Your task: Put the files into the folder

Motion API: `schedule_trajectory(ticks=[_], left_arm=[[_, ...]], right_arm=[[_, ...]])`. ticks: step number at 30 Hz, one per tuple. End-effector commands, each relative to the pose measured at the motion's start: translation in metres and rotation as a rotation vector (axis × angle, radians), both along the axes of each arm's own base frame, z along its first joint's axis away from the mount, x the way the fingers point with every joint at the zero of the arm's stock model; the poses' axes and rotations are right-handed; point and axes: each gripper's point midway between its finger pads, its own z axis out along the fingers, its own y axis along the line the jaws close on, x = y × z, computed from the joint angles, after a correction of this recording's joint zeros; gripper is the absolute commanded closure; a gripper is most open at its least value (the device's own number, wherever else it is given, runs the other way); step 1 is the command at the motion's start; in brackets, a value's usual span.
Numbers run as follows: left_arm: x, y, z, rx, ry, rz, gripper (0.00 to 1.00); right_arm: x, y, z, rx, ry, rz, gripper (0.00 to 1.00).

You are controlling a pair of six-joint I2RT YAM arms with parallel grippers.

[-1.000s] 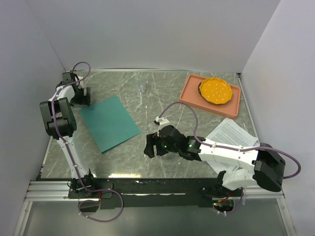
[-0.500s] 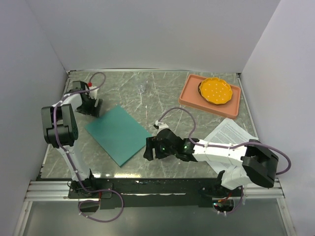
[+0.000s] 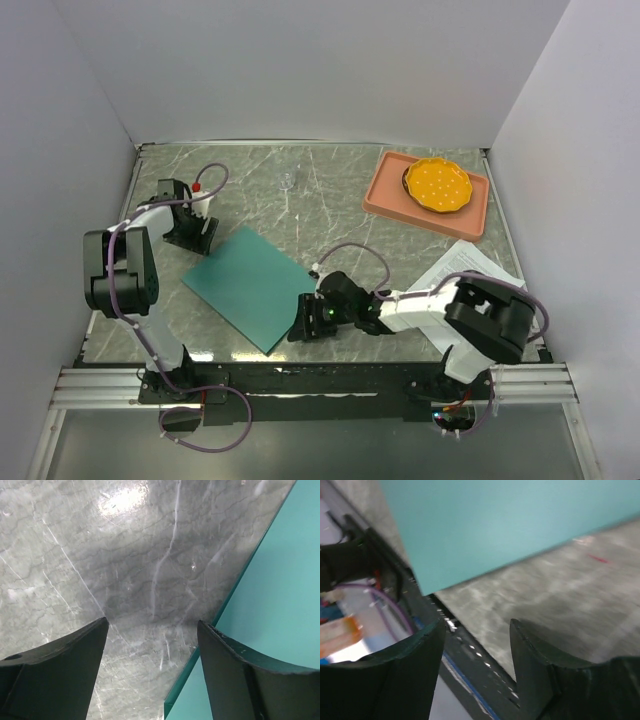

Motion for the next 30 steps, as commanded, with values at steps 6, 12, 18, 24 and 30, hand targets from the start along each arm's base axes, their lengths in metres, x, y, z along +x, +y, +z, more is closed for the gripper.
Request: schedule_trajectory(ticks=[6, 12, 18, 24, 30], left_arm=[[-0.038, 0.009, -0.026, 0.049, 0.126, 0.011, 0.23], [-0.037, 0.007, -0.025, 0.045, 0.121, 0.008, 0.24], [-0.044, 0.006, -0.026, 0.06, 0.127, -0.006, 0.24], [-0.047, 0.003, -0.023, 0.06, 0.12, -0.019, 0.25], [-0.051, -0.004, -0.022, 0.05, 0.123, -0.038, 0.25]], right_arm=[[-0.013, 0.037, 0.018, 0.253, 0.13, 0.104, 0.41], [0.001, 0.04, 0.011, 0.323, 0.172, 0.035, 0.42], [0.015, 0.051, 0.019, 0.421, 0.171, -0.033, 0.45], [0.029, 0.051, 0.028, 0.456, 0.123, -0.104, 0.5], [0.041, 0.044, 0.041, 0.446, 0.026, -0.153, 0.58]])
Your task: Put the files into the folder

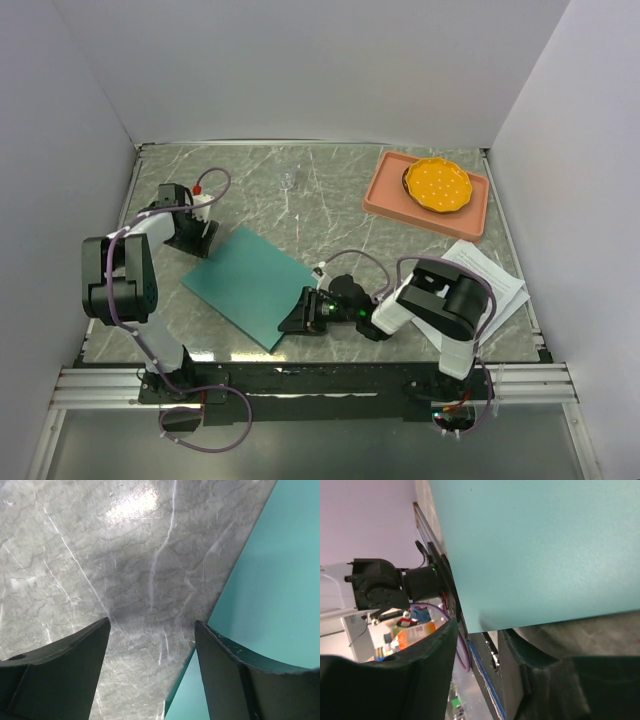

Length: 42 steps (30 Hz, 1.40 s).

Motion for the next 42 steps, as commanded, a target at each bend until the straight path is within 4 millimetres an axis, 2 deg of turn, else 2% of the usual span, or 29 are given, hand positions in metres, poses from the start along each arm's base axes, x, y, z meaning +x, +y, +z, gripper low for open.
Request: schedule_trajectory(ticks=[1, 6, 7, 8, 10, 12, 15, 17, 20, 21, 24, 26, 27, 29, 30, 31, 32, 33, 34, 35, 36, 37, 38, 39, 40, 41, 42], left_arm=[[-0.044, -0.005, -0.024, 0.017, 0.165, -0.035, 0.25], [-0.049, -0.023, -0.029, 0.022, 0.179, -0.083, 0.25], [-0.05, -0.024, -0.03, 0.022, 0.181, -0.084, 0.26], [-0.052, -0.034, -0.031, 0.024, 0.188, -0.118, 0.25], [-0.053, -0.041, -0.032, 0.015, 0.197, -0.134, 0.26], [-0.054, -0.049, -0.032, 0.012, 0.201, -0.159, 0.26], [-0.057, -0.055, -0.031, 0.001, 0.208, -0.185, 0.27], [-0.06, -0.058, -0.031, -0.012, 0.213, -0.201, 0.28], [-0.062, -0.059, -0.029, -0.015, 0.213, -0.213, 0.28], [-0.062, -0.059, -0.028, -0.014, 0.211, -0.216, 0.28], [-0.057, -0.058, -0.014, -0.008, 0.181, -0.216, 0.28], [-0.049, -0.058, 0.005, -0.007, 0.139, -0.216, 0.27], [-0.046, -0.058, 0.012, -0.002, 0.121, -0.21, 0.27], [-0.036, -0.056, 0.035, 0.006, 0.074, -0.192, 0.25], [-0.032, -0.055, 0.043, 0.012, 0.054, -0.182, 0.24], [-0.021, -0.051, 0.057, 0.032, 0.014, -0.161, 0.22], [-0.017, -0.045, 0.068, 0.042, -0.015, -0.128, 0.18], [-0.012, -0.04, 0.077, 0.061, -0.037, -0.103, 0.16], [0.001, -0.035, 0.096, 0.076, -0.088, -0.078, 0.13], [0.006, -0.024, 0.108, 0.089, -0.114, -0.025, 0.01], [0.009, -0.017, 0.118, 0.1, -0.123, 0.006, 0.04], [0.021, -0.007, 0.144, 0.107, -0.179, 0.046, 0.04], [0.026, 0.006, 0.156, 0.094, -0.196, 0.105, 0.04], [0.031, 0.013, 0.184, 0.081, -0.227, 0.131, 0.04], [0.033, 0.025, 0.195, 0.036, -0.236, 0.176, 0.04], [0.035, 0.032, 0.209, 0.01, -0.255, 0.195, 0.04], [0.036, 0.036, 0.236, -0.02, -0.292, 0.206, 0.04]], right_arm=[[0.029, 0.005, 0.045, 0.095, -0.161, -0.108, 0.59], [0.042, 0.009, 0.062, 0.094, -0.234, -0.141, 0.6], [0.046, 0.013, 0.071, 0.108, -0.255, -0.145, 0.59], [0.05, 0.013, 0.072, 0.097, -0.259, -0.158, 0.59], [0.057, 0.019, 0.079, 0.084, -0.285, -0.164, 0.52], [0.063, 0.021, 0.074, 0.049, -0.287, -0.182, 0.48], [0.073, 0.023, 0.073, 0.034, -0.299, -0.215, 0.49], [0.08, 0.025, 0.076, 0.022, -0.315, -0.231, 0.52], [0.087, 0.026, 0.08, 0.005, -0.338, -0.258, 0.66], [0.09, 0.025, 0.085, 0.008, -0.35, -0.27, 0.74], [0.091, 0.021, 0.094, 0.001, -0.384, -0.275, 0.85], [0.092, 0.014, 0.097, -0.027, -0.42, -0.286, 0.88], [0.091, 0.009, 0.109, -0.015, -0.443, -0.294, 0.9], [0.092, 0.0, 0.113, -0.044, -0.484, -0.307, 0.92], [0.09, -0.005, 0.126, -0.031, -0.512, -0.312, 0.97], [0.092, -0.009, 0.131, -0.046, -0.541, -0.329, 0.99], [0.092, -0.015, 0.128, -0.105, -0.581, -0.327, 1.0], [0.093, -0.018, 0.147, -0.096, -0.622, -0.343, 1.0], [0.093, -0.021, 0.151, -0.115, -0.646, -0.346, 1.0], [0.093, -0.027, 0.148, -0.18, -0.692, -0.335, 1.0], [0.094, -0.026, 0.168, -0.182, -0.735, -0.343, 1.0], [0.093, -0.029, 0.171, -0.229, -0.774, -0.334, 1.0], [0.09, -0.038, 0.166, -0.362, -0.86, -0.315, 1.0], [0.092, -0.037, 0.183, -0.393, -0.914, -0.321, 1.0], [0.092, -0.043, 0.185, -0.472, -0.993, -0.303, 1.0], [0.09, -0.044, 0.198, -0.515, -1.041, -0.33, 1.0], [0.089, -0.053, 0.194, -0.587, -1.07, -0.318, 1.0]])
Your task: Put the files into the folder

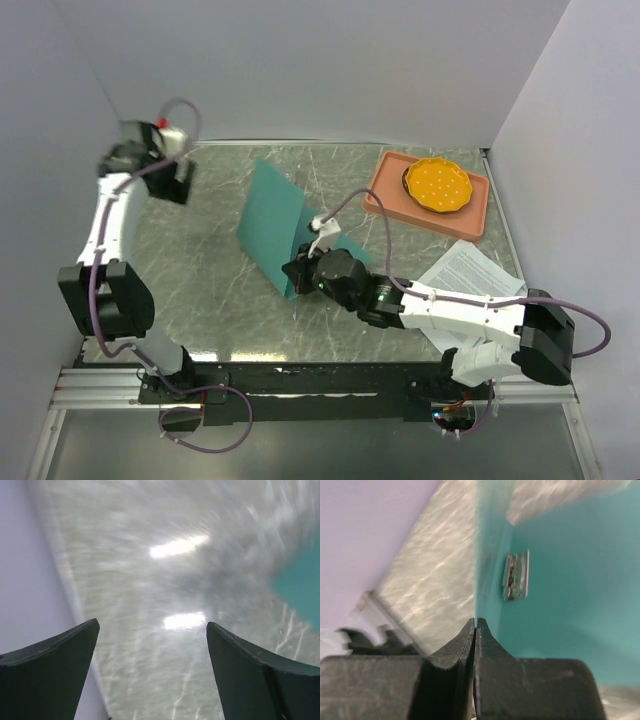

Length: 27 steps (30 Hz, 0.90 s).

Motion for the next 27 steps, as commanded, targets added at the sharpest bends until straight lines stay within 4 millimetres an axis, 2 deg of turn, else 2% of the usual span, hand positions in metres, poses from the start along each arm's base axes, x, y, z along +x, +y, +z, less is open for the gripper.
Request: schedule_trajectory(ticks=[1, 2, 3, 7, 8, 9, 10, 11, 12, 13, 15, 16, 18, 19, 20, 21, 22, 23, 24, 25, 26, 27], left_arm=[[-0.003, 0.043, 0.085, -0.117, -0.115, 0.155, 0.04], [-0.004, 0.04, 0.094, -0.155, -0.122, 0.138, 0.04], [-0.003, 0.043, 0.113, -0.159, -0.159, 0.138, 0.04], [-0.019, 0.038, 0.129, -0.2, -0.169, 0.118, 0.04], [-0.021, 0.035, 0.13, -0.213, -0.171, 0.11, 0.04], [-0.024, 0.033, 0.127, -0.225, -0.162, 0.108, 0.04], [-0.027, 0.03, 0.127, -0.23, -0.163, 0.11, 0.04], [-0.029, 0.029, 0.126, -0.239, -0.159, 0.108, 0.04], [-0.031, 0.026, 0.12, -0.252, -0.142, 0.103, 0.04], [-0.034, 0.024, 0.121, -0.255, -0.144, 0.102, 0.04], [-0.037, 0.023, 0.115, -0.258, -0.139, 0.103, 0.04], [-0.038, 0.024, 0.112, -0.26, -0.134, 0.105, 0.04], [-0.041, 0.022, 0.105, -0.263, -0.114, 0.103, 0.04], [-0.042, 0.022, 0.103, -0.266, -0.109, 0.1, 0.04], [-0.041, 0.021, 0.102, -0.267, -0.11, 0.1, 0.04], [-0.044, 0.021, 0.098, -0.267, -0.103, 0.098, 0.04], [-0.045, 0.021, 0.095, -0.268, -0.098, 0.1, 0.04], [-0.047, 0.02, 0.09, -0.267, -0.086, 0.099, 0.04], [-0.048, 0.02, 0.09, -0.264, -0.093, 0.098, 0.04], [-0.048, 0.021, 0.088, -0.263, -0.09, 0.098, 0.04], [-0.05, 0.021, 0.085, -0.262, -0.082, 0.099, 0.04], [-0.05, 0.021, 0.084, -0.261, -0.083, 0.099, 0.04]], right_arm=[[0.008, -0.038, 0.033, -0.347, -0.294, -0.116, 1.0], [0.007, -0.041, 0.035, -0.375, -0.312, -0.117, 1.0], [0.002, -0.044, 0.037, -0.415, -0.338, -0.132, 1.0], [-0.011, -0.037, 0.025, -0.549, -0.407, -0.05, 1.0], [-0.013, -0.029, 0.018, -0.596, -0.417, -0.032, 1.0], [-0.019, -0.023, 0.014, -0.633, -0.433, -0.005, 1.0], [-0.019, -0.023, 0.009, -0.7, -0.459, -0.001, 1.0], [-0.018, -0.012, 0.002, -0.752, -0.465, 0.004, 1.0], [-0.018, -0.01, -0.002, -0.794, -0.464, 0.0, 1.0], [-0.019, -0.01, -0.003, -0.847, -0.475, -0.016, 1.0], [-0.02, 0.004, -0.006, -0.898, -0.504, -0.024, 1.0], [-0.021, 0.006, -0.018, -0.966, -0.518, -0.03, 1.0], [-0.021, 0.014, -0.019, -1.022, -0.533, -0.04, 1.0], [-0.021, 0.019, -0.036, -1.08, -0.529, -0.043, 1.0], [-0.022, 0.021, -0.033, -1.117, -0.539, -0.055, 1.0], [-0.023, 0.023, -0.038, -1.146, -0.536, -0.056, 1.0], [-0.023, 0.027, -0.054, -1.172, -0.515, -0.07, 1.0], [-0.025, 0.031, -0.048, -1.186, -0.516, -0.077, 1.0], [-0.026, 0.034, -0.05, -1.198, -0.513, -0.073, 1.0], [-0.027, 0.038, -0.064, -1.214, -0.491, -0.067, 1.0], [-0.027, 0.047, -0.06, -1.194, -0.483, -0.063, 1.0], [-0.03, 0.051, -0.064, -1.199, -0.468, -0.036, 1.0]])
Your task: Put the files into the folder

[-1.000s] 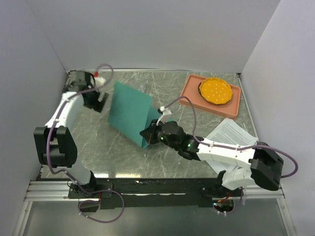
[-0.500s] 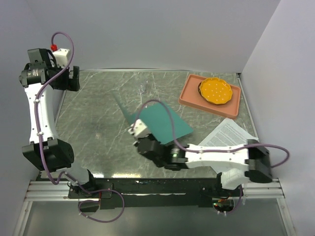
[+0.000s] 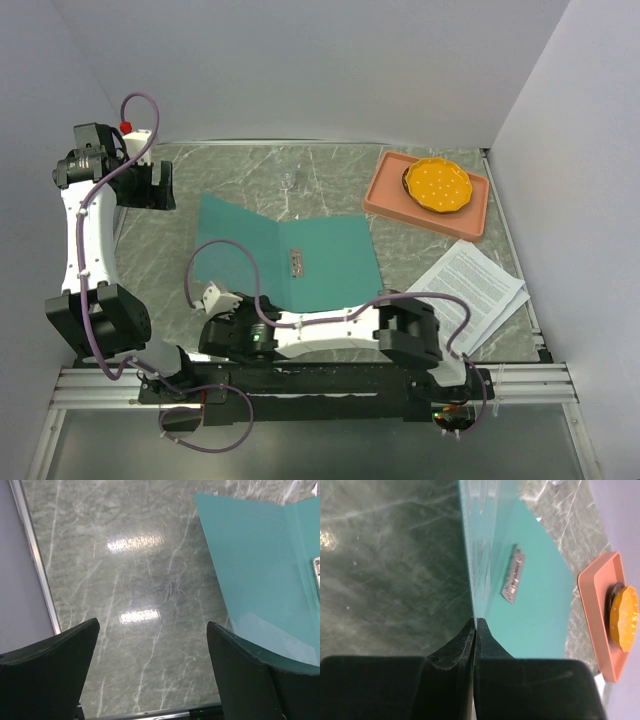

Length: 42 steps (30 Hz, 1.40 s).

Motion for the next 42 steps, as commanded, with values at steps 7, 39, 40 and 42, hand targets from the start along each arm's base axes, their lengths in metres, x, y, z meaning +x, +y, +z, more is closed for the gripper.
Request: schedule_trajectory(ticks=[7, 39, 40, 42], left_arm=[[-0.007, -0.003, 0.02, 0.016, -0.081, -0.014, 0.04], [-0.018, -0.01, -0.013, -0.015, -0.037, -0.065, 0.04], [-0.019, -0.01, -0.017, -0.018, -0.028, -0.065, 0.04], [-0.019, -0.01, -0.02, -0.017, -0.027, -0.071, 0.04]], right_arm=[[-0.01, 0.042, -0.002, 0.002, 0.12, 0.032, 0.32], [0.147, -0.036, -0.041, 0.463, 0.626, -0.394, 0.27], [0.147, -0.034, -0.044, 0.463, 0.631, -0.396, 0.27], [0.147, -0.031, -0.055, 0.452, 0.649, -0.413, 0.28]])
